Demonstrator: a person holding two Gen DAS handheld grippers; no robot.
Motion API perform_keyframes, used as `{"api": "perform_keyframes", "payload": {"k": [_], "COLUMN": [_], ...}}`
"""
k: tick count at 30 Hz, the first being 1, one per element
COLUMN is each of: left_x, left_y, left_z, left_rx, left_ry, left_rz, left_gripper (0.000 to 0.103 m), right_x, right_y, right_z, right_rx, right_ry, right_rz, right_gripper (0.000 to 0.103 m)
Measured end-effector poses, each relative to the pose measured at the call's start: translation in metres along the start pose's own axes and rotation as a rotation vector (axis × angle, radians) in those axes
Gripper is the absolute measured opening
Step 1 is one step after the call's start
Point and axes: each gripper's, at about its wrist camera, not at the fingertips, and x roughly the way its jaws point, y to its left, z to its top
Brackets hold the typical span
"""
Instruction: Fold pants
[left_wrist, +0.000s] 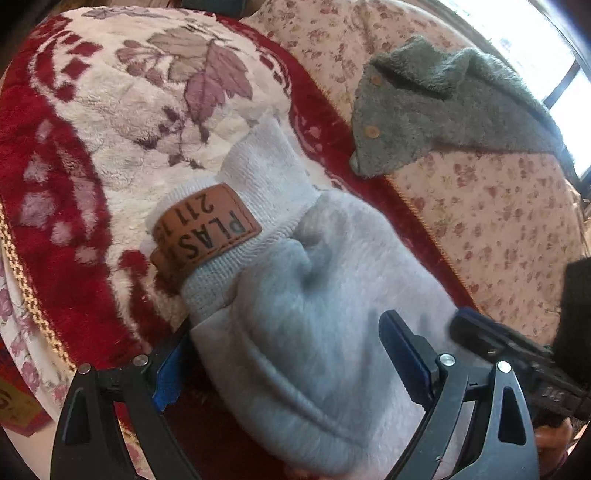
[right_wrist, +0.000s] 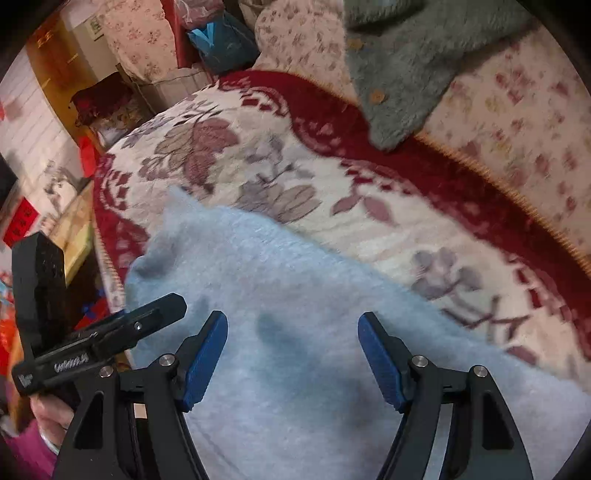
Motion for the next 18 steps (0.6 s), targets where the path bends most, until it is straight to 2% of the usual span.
{"api": "perform_keyframes", "payload": {"k": [4,8,11,12,16,18], "left_x": [0.004,0.001,-0.002,-0.002,-0.002,0.002], "left_y": [0.000,0.000,-0.002,-0.003,-0.001,0.000], "left_z": [0.001,0.000,-0.006,-0.009,-0.012,-0.011], "left_rx": [-0.016,-0.025,-0.010,-0.005,-0.024,-0.038], "left_ry": [0.003,0.008,0.015,0.019,0.011,0.008], "left_rz": [0.003,0.017,0.038,0.058,0.065,0.061], "left_gripper": [0.093,0.093,0.093,0.093,0.094,0.098], "right_x": [-0.005,0.007,0.027,0.032,0.065,0.085], "right_y": [-0.013,0.002,0.016,0.021,0.050,0.057], "right_z": [0.007,0.029,0.052,0.058,0.078,0.082], "right_rx": [0.034,-0.083,-0.189,-0.220,-0.361,-0.381], "right_ry": [-0.006,0.010,0.068,0.086,0.193,0.226], "right_rz": [0.024,0.045,0.046,0.068,0.162,0.169], "right_gripper": [0.078,0.078,0.079,0.079,0.086,0.086]}}
